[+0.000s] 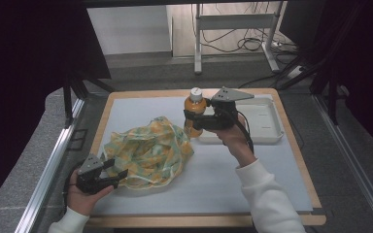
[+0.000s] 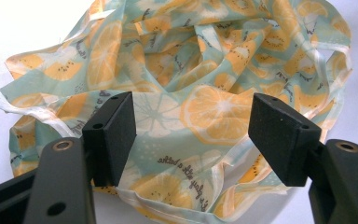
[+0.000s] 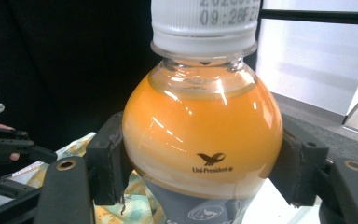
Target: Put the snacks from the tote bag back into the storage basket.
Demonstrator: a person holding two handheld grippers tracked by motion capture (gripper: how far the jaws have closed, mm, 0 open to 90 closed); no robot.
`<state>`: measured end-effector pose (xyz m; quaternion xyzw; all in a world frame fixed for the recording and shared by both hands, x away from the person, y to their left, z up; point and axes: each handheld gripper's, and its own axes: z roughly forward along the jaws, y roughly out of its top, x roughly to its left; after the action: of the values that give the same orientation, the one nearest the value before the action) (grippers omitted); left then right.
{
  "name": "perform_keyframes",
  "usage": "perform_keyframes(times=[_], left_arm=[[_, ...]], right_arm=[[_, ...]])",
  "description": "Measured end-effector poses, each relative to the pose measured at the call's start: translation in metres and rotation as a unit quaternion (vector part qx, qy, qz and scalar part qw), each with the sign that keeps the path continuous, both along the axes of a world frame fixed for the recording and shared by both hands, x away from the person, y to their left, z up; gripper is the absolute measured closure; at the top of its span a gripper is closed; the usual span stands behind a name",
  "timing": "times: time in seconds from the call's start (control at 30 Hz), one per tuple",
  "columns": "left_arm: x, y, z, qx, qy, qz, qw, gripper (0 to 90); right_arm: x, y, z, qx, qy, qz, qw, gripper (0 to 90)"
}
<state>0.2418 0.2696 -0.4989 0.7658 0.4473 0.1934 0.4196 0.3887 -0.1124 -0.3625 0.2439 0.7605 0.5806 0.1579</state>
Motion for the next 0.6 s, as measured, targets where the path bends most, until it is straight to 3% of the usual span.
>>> perform_keyframes(times=[0.6], left_arm=[[-0.001, -0.001, 0.001, 0.004, 0.002, -0.001, 1.0, 32.7]], right_arm=[[0.018, -0.018, -0.003, 0.009, 0.009, -0.042, 0.999, 30.5]])
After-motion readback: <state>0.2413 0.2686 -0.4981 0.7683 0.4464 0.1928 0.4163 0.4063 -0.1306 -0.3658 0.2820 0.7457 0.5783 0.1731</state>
